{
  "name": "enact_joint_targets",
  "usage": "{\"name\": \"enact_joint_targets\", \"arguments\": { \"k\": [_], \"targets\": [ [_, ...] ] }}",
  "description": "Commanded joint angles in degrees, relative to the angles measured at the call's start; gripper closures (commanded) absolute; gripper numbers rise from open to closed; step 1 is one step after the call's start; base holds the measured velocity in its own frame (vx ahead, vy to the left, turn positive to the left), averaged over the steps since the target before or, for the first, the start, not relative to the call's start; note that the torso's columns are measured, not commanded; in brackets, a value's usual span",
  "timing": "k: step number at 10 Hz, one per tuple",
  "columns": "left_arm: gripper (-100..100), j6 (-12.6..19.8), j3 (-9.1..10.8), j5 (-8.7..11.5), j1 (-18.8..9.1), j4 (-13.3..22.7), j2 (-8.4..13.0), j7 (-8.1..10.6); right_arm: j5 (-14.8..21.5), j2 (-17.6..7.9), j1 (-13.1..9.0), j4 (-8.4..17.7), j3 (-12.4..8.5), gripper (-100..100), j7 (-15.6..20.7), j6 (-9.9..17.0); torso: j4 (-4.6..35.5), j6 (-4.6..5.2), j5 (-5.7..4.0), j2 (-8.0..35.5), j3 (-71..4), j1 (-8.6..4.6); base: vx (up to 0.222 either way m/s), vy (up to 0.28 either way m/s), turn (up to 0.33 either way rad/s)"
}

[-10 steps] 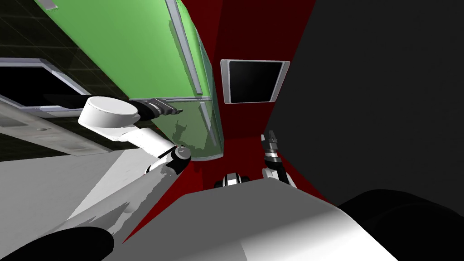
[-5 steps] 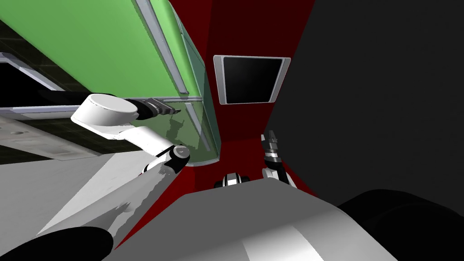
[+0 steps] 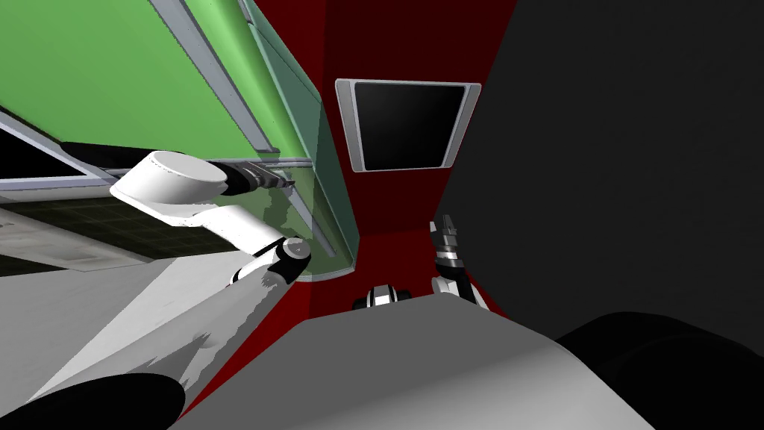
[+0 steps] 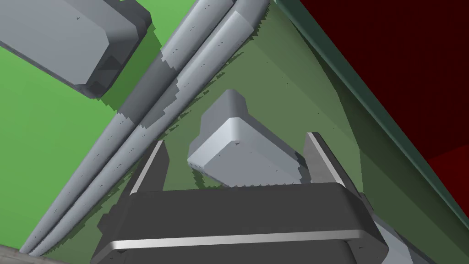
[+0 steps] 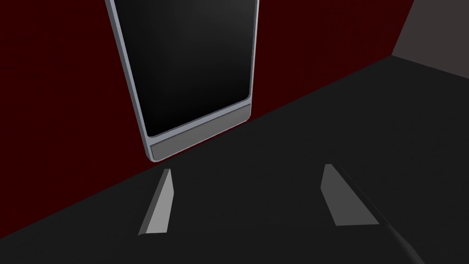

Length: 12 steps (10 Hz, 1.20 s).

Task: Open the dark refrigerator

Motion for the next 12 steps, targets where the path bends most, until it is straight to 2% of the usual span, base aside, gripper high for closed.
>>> {"name": "enact_joint_targets", "arguments": {
  "k": [1, 2, 4, 6, 8, 12],
  "targets": [
    [-100, 0.5, -0.06, -0.2, -0.4, -0.2, 0.3, 0.03, 0.0, 0.0, 0.0, 0.0, 0.0, 0, 0.0, 0.0, 0.0, -0.01, 0.04, -0.1, 0.0, 0.07, 0.062, -0.008, -0.011],
    [100, 0.6, -0.07, -0.3, -0.4, -0.3, 0.4, 0.05, 0.0, 0.0, 0.0, 0.0, 0.0, 0, 0.0, 0.0, 0.0, -0.01, 0.01, -0.1, 0.0, -0.08, 0.011, -0.001, 0.002],
    [100, 3.4, 0.24, 2.5, -1.1, -1.2, -0.5, -0.65, 0.0, 0.0, 0.0, 0.0, 0.0, 0, 0.0, 0.0, -0.1, 0.04, 0.02, 0.2, 0.1, -0.15, -0.18, 0.151, -0.027],
    [100, 6.2, 0.55, 5.2, -1.7, -2.1, -1.3, -1.34, 0.0, 0.0, -0.1, 0.0, 0.0, 0, 0.0, 0.0, 0.1, -0.18, 0.19, 0.3, 0.3, 0.27, -0.293, 0.283, -0.063],
    [100, 9.0, 0.86, 8.0, -2.3, -3.0, -2.1, -2.04, 0.0, 0.0, -0.1, 0.0, 0.0, 0, 0.0, 0.0, 0.1, -0.36, 0.12, -0.1, 0.0, 0.12, -0.323, 0.231, -0.023],
    [100, 14.5, 1.49, 13.4, -3.5, -4.9, -3.7, -3.42, 0.0, 0.0, 0.0, 0.0, 0.0, 0, 0.0, 0.0, -0.1, -0.05, -0.05, -0.3, -0.2, -0.27, -0.317, 0.254, -0.021]
  ]
}}
